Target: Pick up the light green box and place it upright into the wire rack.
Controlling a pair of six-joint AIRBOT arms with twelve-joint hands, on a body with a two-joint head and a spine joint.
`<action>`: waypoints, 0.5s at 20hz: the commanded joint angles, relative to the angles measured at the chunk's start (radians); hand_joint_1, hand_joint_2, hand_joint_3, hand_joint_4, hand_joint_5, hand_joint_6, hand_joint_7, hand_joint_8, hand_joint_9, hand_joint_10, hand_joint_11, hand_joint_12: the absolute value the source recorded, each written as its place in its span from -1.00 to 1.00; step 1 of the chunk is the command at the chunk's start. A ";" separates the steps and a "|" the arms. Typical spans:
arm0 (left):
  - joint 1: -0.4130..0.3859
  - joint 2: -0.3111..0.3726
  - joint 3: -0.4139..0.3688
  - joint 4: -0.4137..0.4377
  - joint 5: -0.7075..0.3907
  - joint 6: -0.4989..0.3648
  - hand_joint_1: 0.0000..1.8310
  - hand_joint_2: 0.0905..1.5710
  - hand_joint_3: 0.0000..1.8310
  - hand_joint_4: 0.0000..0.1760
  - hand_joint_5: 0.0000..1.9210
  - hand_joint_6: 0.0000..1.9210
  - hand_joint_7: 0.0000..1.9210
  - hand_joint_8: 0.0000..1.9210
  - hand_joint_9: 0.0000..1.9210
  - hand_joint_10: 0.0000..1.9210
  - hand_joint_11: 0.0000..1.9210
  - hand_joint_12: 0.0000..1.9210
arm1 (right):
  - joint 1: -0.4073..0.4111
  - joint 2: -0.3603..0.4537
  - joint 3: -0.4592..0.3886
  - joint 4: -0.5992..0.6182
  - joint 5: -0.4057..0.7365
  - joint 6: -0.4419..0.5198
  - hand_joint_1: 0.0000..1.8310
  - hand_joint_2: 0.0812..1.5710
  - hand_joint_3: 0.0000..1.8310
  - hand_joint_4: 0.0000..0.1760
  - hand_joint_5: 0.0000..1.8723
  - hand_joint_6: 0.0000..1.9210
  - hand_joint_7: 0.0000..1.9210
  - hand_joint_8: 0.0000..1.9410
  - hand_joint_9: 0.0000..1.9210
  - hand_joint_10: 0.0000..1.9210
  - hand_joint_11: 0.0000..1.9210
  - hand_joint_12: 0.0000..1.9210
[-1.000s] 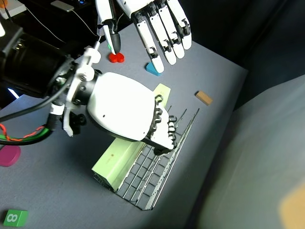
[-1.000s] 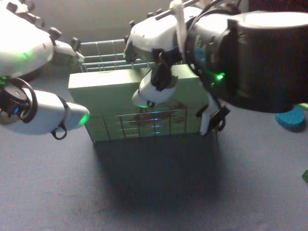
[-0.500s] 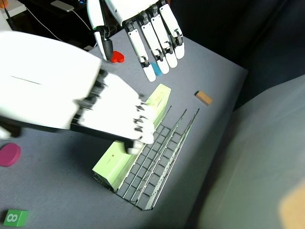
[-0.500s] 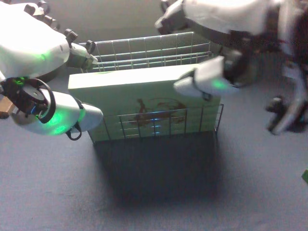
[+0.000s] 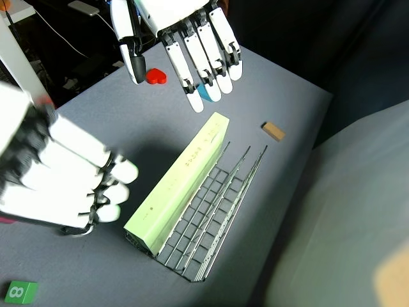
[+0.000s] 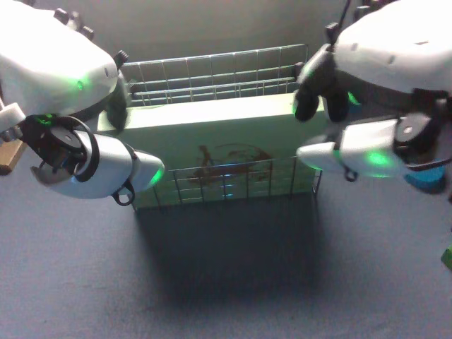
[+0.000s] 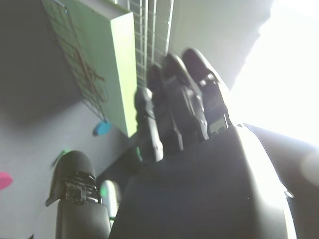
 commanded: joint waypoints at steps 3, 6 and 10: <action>-0.009 -0.006 -0.003 0.073 -0.041 0.000 -0.56 0.45 -1.00 -1.00 -0.32 0.65 -0.31 0.69 -0.25 0.91 -0.18 0.91 | 0.012 -0.017 -0.004 -0.046 -0.005 0.004 -0.38 0.55 -1.00 -1.00 -0.17 0.91 -0.11 0.84 0.11 1.00 0.28 1.00; -0.008 -0.013 -0.003 0.073 -0.041 -0.007 -0.39 0.45 -1.00 -1.00 -0.13 1.00 -0.06 1.00 0.03 1.00 0.11 1.00 | 0.014 -0.020 -0.005 -0.032 0.001 0.003 -0.30 0.58 -1.00 -1.00 0.24 1.00 0.33 1.00 0.50 1.00 0.67 1.00; -0.008 -0.016 -0.003 0.073 -0.039 -0.007 -0.36 0.52 -0.99 -1.00 0.31 1.00 0.39 1.00 0.45 1.00 0.52 1.00 | 0.018 -0.016 -0.005 -0.032 0.010 -0.017 -0.15 0.72 -0.99 0.99 0.43 1.00 0.59 1.00 0.77 1.00 1.00 1.00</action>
